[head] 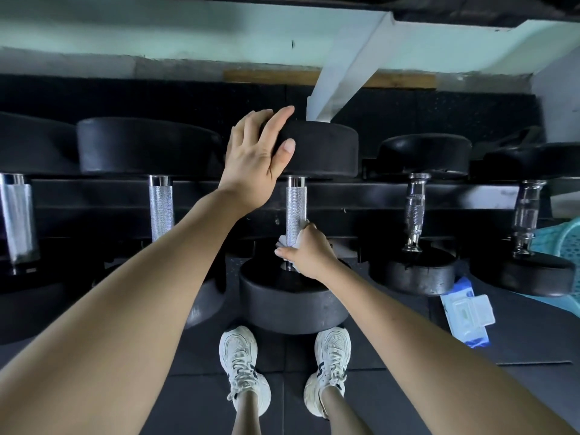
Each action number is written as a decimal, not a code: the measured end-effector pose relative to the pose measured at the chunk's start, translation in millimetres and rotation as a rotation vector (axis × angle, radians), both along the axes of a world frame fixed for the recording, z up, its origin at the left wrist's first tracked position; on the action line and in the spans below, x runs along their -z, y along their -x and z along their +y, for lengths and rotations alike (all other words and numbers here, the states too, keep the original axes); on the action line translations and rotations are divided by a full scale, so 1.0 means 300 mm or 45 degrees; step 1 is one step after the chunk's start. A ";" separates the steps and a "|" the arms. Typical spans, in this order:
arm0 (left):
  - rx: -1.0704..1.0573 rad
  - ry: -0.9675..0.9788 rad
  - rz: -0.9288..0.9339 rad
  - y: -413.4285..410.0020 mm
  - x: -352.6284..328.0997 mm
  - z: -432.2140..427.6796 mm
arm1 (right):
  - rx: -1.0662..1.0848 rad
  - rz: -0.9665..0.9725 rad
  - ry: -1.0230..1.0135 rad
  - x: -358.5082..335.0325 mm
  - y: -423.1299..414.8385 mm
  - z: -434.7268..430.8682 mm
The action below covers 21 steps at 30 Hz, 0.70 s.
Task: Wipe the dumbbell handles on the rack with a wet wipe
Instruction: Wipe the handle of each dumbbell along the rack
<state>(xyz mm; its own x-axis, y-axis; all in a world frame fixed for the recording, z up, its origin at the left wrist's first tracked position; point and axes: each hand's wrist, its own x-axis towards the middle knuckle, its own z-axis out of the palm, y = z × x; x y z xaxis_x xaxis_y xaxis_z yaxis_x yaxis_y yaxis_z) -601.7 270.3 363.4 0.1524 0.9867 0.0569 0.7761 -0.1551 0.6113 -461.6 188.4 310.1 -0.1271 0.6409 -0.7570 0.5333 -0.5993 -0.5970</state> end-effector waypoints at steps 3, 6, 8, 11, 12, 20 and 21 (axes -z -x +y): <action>-0.010 0.029 -0.001 -0.001 -0.003 0.001 | 0.110 0.003 -0.030 -0.002 0.026 0.008; -0.001 0.031 0.005 0.001 -0.004 0.001 | 0.311 0.066 -0.059 -0.003 0.040 0.037; -0.001 0.028 -0.002 0.000 -0.005 0.000 | 0.293 0.052 -0.164 -0.003 0.046 0.050; -0.009 0.027 -0.008 -0.001 -0.002 0.002 | 0.339 0.070 -0.301 -0.013 0.053 0.076; -0.008 0.020 -0.009 -0.002 -0.001 0.002 | 0.423 0.124 -0.310 -0.026 0.055 0.085; -0.007 -0.001 -0.017 0.000 0.004 0.003 | 0.247 0.465 -0.088 -0.108 -0.011 0.028; -0.006 -0.002 -0.019 0.001 0.006 0.003 | 0.166 0.361 -0.133 -0.110 -0.012 0.028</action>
